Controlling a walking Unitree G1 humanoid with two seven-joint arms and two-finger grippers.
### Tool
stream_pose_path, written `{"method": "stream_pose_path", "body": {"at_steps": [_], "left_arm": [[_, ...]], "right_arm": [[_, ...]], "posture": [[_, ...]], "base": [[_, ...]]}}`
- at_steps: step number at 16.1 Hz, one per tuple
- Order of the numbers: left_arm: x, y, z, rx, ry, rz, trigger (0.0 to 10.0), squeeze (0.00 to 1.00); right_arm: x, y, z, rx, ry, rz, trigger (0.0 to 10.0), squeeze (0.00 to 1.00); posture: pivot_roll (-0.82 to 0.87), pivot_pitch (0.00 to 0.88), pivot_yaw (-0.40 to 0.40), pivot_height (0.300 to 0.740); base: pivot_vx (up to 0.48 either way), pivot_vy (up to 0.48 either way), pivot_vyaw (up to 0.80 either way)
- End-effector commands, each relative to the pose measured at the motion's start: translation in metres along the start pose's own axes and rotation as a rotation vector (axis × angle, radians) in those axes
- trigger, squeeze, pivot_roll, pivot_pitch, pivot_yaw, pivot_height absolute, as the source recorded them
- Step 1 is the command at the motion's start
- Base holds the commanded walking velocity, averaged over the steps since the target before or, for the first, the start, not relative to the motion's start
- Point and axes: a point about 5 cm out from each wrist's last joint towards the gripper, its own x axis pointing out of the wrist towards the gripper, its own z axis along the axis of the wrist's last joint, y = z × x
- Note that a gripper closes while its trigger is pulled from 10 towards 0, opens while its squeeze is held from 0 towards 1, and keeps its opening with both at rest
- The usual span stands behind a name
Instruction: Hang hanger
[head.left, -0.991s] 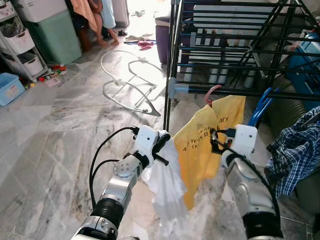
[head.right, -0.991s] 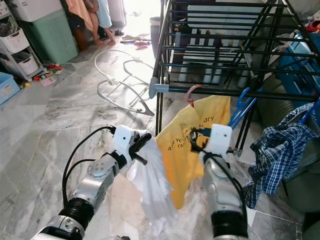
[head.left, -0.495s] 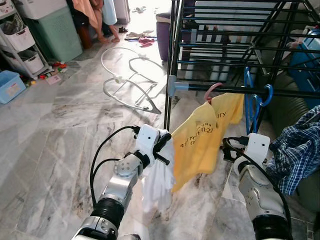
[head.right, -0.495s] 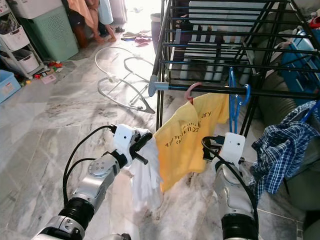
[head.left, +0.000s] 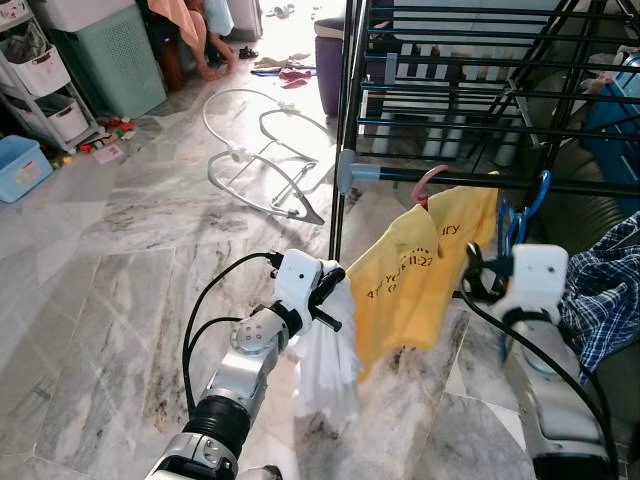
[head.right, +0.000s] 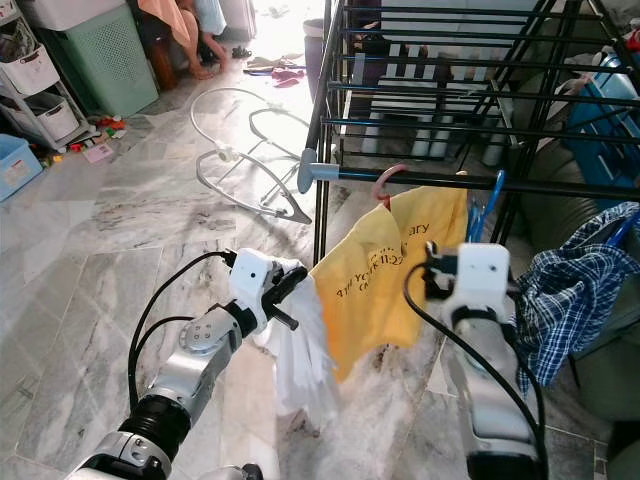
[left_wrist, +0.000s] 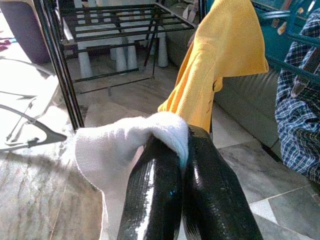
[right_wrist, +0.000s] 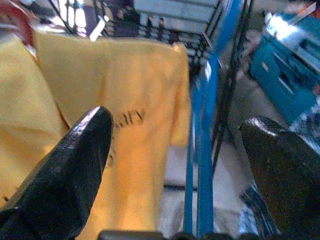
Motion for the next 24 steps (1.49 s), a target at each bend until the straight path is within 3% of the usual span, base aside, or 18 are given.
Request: {"method": "stream_pose_path", "body": {"at_steps": [1, 4, 10, 12, 13, 14, 15, 19, 20, 21, 24], "left_arm": [[0.001, -0.002, 0.003, 0.007, -0.009, -0.012, 0.0, 0.0], [0.001, -0.003, 0.002, 0.003, -0.007, -0.016, 0.0, 0.0], [0.0, 0.0, 0.001, 0.001, 0.003, -0.004, 0.0, 0.0], [0.001, -0.002, 0.001, -0.001, 0.004, -0.008, 0.0, 0.0], [0.001, -0.002, 0.001, -0.002, 0.006, -0.01, 0.0, 0.0], [0.001, -0.003, 0.001, -0.001, 0.006, -0.014, 0.0, 0.0], [0.002, -0.002, 0.001, 0.0, 0.006, -0.014, 0.0, 0.0], [0.001, -0.001, 0.001, 0.004, 0.009, -0.008, 0.0, 0.0], [0.0, 0.0, 0.001, 0.003, 0.011, -0.007, 0.0, 0.0], [0.0, 0.0, 0.001, 0.003, 0.012, -0.007, 0.0, 0.0], [0.001, -0.001, 0.001, 0.004, 0.015, -0.009, 0.0, 0.0]], "right_arm": [[-0.002, -0.005, -0.009, 0.026, 0.052, -0.022, 10.0, 0.0], [-0.003, -0.003, -0.024, 0.067, 0.144, -0.013, 10.0, 0.0], [0.001, -0.018, -0.033, 0.046, 0.188, -0.03, 10.0, 0.0], [0.006, -0.017, -0.034, 0.081, 0.208, -0.006, 10.0, 0.0], [0.01, -0.015, -0.033, 0.092, 0.215, 0.02, 4.9, 0.0], [0.016, -0.012, -0.031, 0.087, 0.208, 0.042, 3.1, 0.0], [0.02, -0.012, -0.027, 0.078, 0.203, 0.03, 10.0, 0.0], [0.036, -0.012, -0.017, 0.07, 0.188, 0.052, 10.0, 0.0], [0.042, -0.016, -0.015, 0.075, 0.193, 0.048, 7.8, 0.0], [0.044, -0.017, -0.015, 0.091, 0.197, 0.045, 0.0, 0.0], [0.047, -0.016, -0.014, 0.12, 0.203, 0.053, 0.0, 0.0]], "posture": [[0.01, 0.121, 0.033, 0.74], [0.01, 0.12, 0.03, 0.74], [0.01, 0.126, 0.031, 0.74], [0.01, 0.126, 0.033, 0.74], [0.01, 0.125, 0.034, 0.74], [0.01, 0.124, 0.034, 0.74], [0.01, 0.125, 0.034, 0.74], [0.03, 0.125, 0.035, 0.74], [0.03, 0.125, 0.035, 0.74], [0.03, 0.124, 0.035, 0.74], [0.03, 0.123, 0.036, 0.74]], "base": [[0.0, 0.0, 0.0], [0.0, 0.0, 0.0], [0.0, 0.0, 0.0], [0.0, 0.0, 0.0], [0.0, 0.0, 0.0], [0.0, 0.0, 0.0], [0.0, 0.0, 0.0], [0.0, 0.0, 0.0], [0.0, 0.0, 0.0], [0.0, 0.0, 0.0], [0.0, 0.0, 0.0]]}}
